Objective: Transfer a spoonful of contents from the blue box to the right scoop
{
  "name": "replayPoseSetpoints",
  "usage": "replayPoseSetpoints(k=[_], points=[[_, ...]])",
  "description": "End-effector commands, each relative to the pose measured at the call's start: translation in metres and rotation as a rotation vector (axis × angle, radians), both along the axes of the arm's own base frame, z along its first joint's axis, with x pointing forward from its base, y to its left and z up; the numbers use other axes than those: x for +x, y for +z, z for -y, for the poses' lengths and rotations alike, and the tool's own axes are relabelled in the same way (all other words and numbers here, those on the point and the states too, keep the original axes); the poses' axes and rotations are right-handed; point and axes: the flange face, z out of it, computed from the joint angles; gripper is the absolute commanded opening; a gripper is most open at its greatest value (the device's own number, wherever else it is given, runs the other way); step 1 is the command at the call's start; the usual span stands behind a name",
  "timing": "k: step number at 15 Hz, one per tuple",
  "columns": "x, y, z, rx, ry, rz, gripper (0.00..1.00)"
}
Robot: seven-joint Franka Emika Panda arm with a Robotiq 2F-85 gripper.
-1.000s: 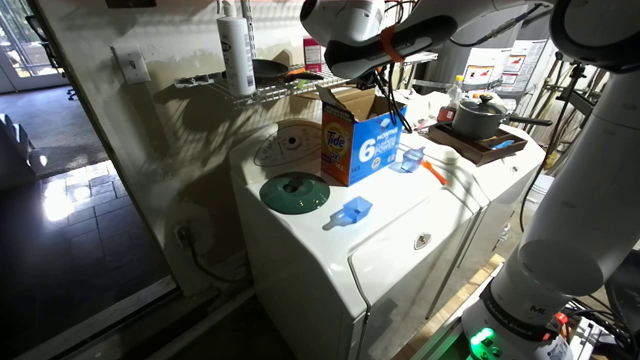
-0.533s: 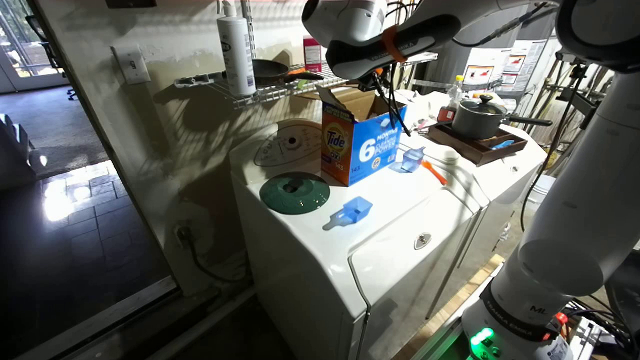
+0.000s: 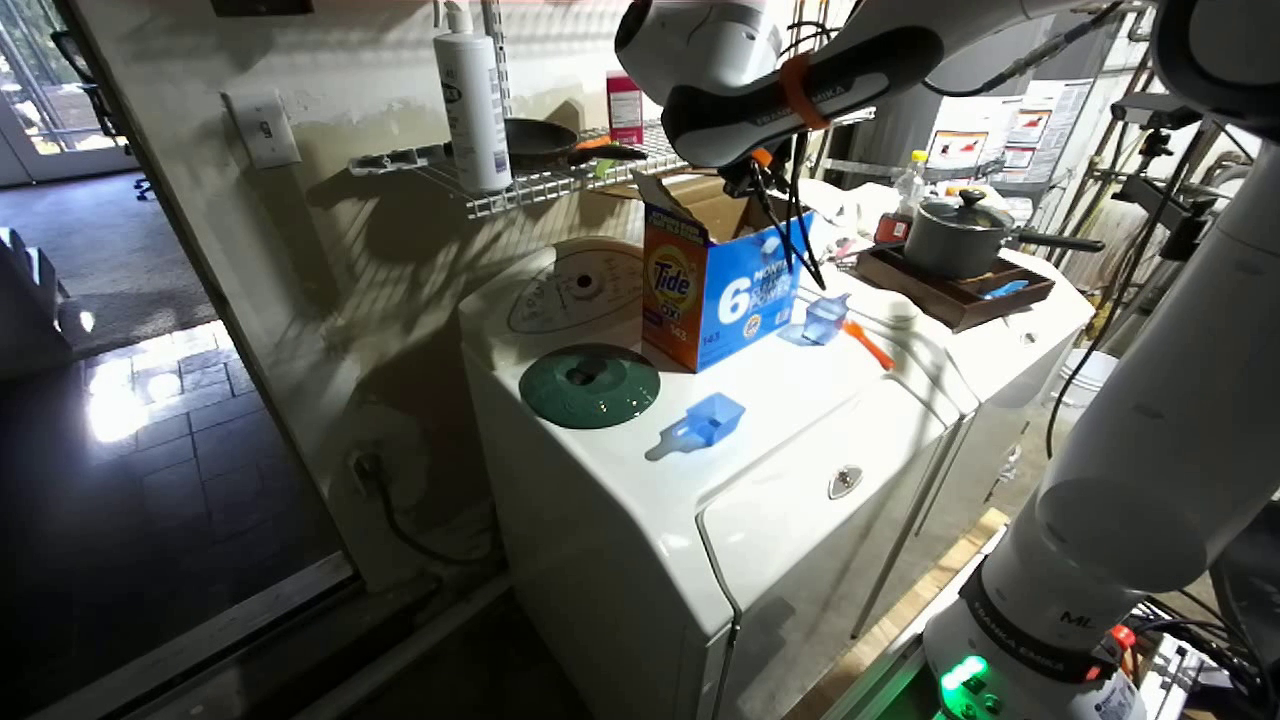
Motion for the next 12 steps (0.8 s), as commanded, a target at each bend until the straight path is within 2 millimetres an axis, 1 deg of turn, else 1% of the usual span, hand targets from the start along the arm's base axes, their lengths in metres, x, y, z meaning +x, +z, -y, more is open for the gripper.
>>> replayPoseSetpoints(k=[1,6,12], points=[[-0.020,-0.002,0.000,0.035,-0.029,0.034,0.01],[-0.025,-0.010,0.003,0.042,-0.025,0.052,0.01],[-0.021,-0.025,0.007,0.077,0.029,0.090,0.01]])
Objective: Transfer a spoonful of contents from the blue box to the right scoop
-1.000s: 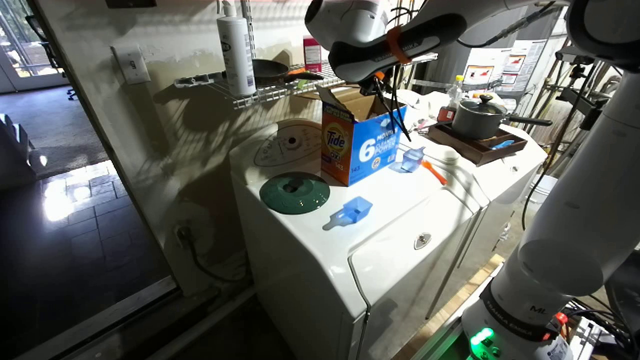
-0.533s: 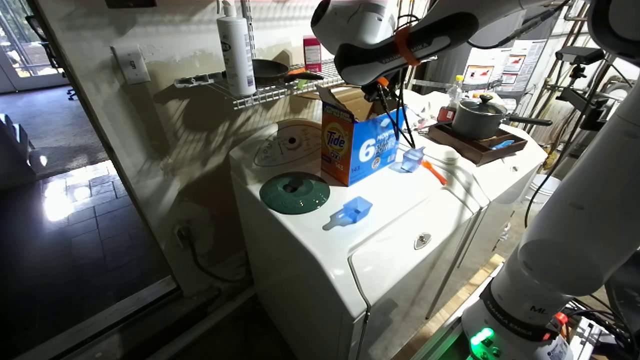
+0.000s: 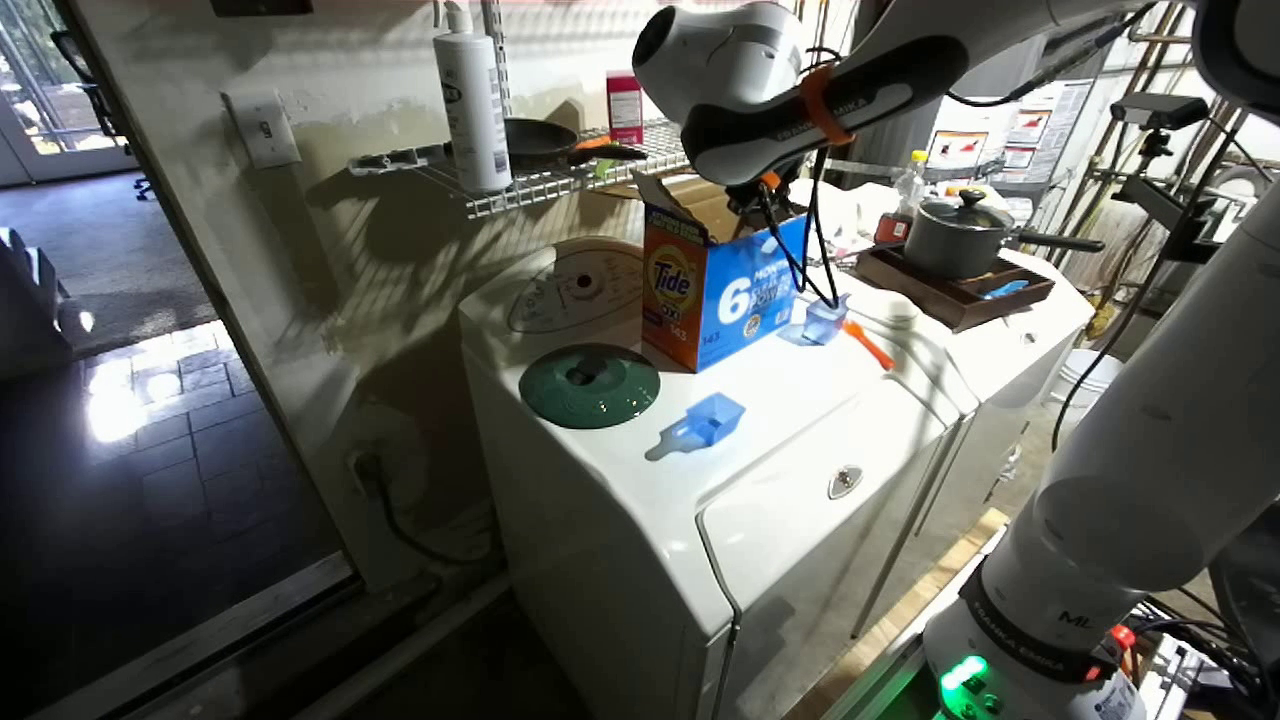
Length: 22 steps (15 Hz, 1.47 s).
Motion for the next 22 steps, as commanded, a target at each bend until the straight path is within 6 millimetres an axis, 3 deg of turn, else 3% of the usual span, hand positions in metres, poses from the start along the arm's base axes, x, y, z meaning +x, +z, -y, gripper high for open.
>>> replayPoseSetpoints(k=[1,22], points=[[-0.005,-0.008,0.003,0.043,0.026,0.048,0.01],[-0.016,-0.053,0.028,0.117,0.049,0.067,0.01]])
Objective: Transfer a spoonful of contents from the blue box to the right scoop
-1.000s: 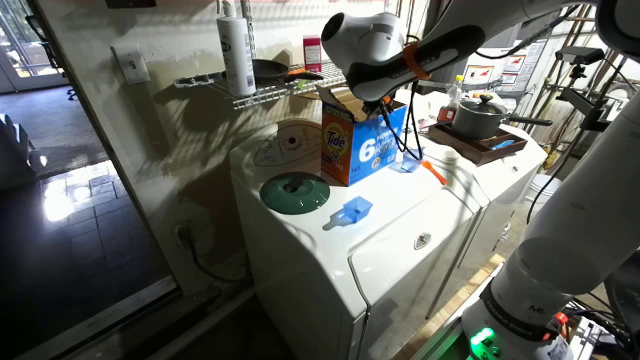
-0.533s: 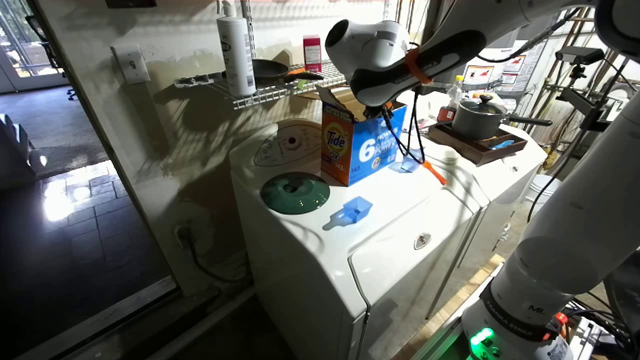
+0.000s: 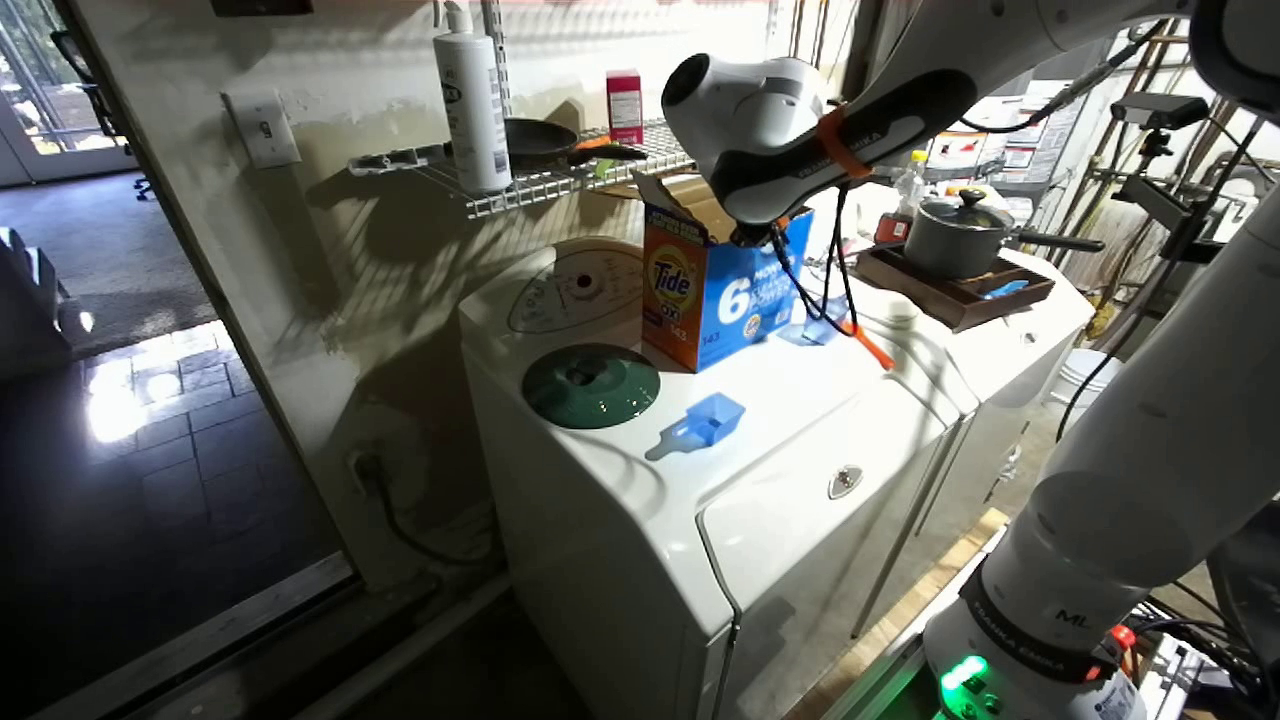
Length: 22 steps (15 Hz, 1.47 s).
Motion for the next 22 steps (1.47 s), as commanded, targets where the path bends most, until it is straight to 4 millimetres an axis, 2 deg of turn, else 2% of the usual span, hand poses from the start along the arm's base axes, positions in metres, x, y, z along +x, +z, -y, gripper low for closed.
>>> replayPoseSetpoints(k=[1,9,22], points=[[-0.012,-0.002,0.005,0.038,-0.010,0.031,0.01],[-0.012,-0.014,0.018,0.072,-0.002,0.064,0.01],[-0.012,-0.022,0.035,0.108,0.006,0.120,0.01]])
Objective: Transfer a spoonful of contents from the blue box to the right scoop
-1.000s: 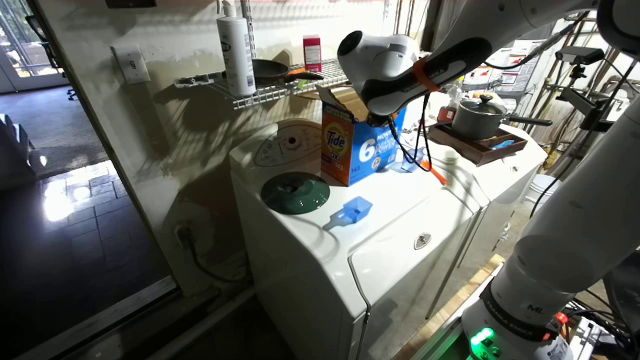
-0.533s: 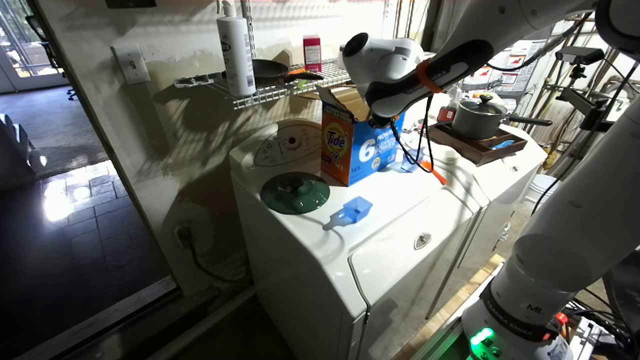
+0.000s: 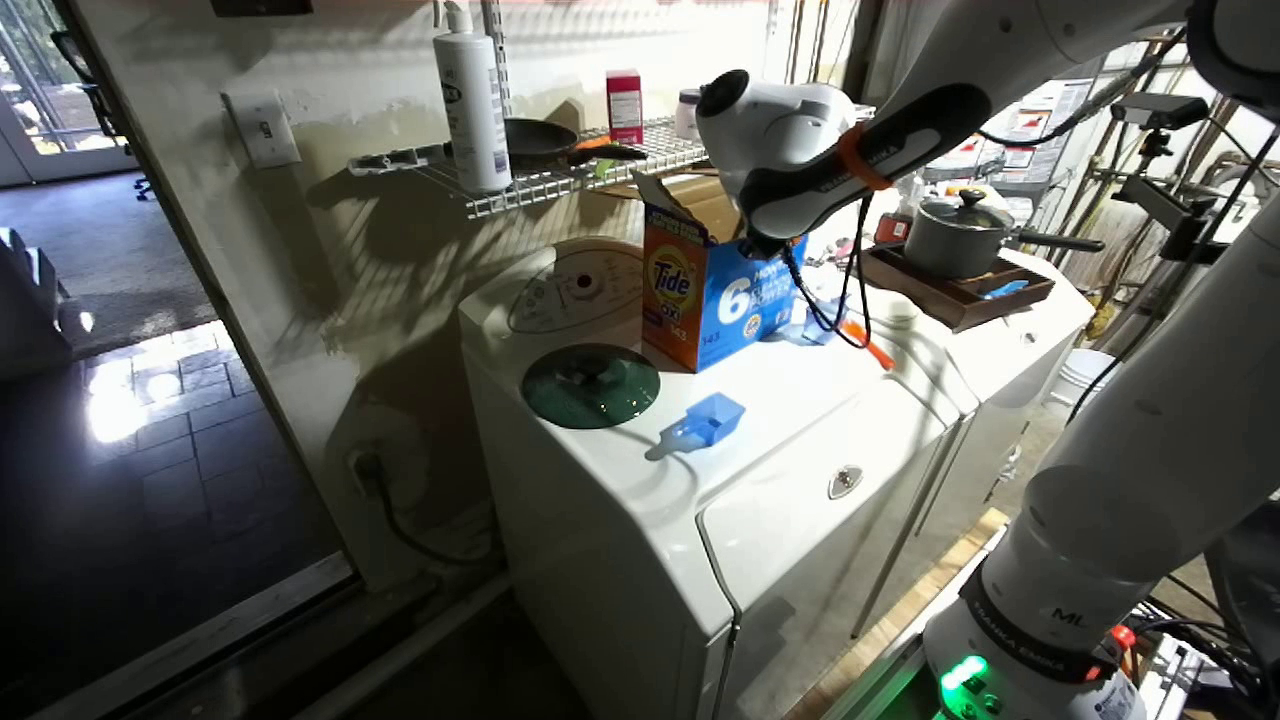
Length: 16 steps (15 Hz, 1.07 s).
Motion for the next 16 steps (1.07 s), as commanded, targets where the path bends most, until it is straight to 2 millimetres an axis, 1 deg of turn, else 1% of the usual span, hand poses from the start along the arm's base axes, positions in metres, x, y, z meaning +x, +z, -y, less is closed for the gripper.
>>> replayPoseSetpoints(k=[1,5,11,16], points=[[-0.005,0.002,0.004,0.020,0.003,0.050,0.01],[-0.005,0.001,0.008,0.041,0.005,0.070,0.01],[-0.008,-0.005,0.015,0.074,0.001,0.085,0.01],[-0.012,-0.009,0.026,0.096,-0.022,0.091,0.01]])
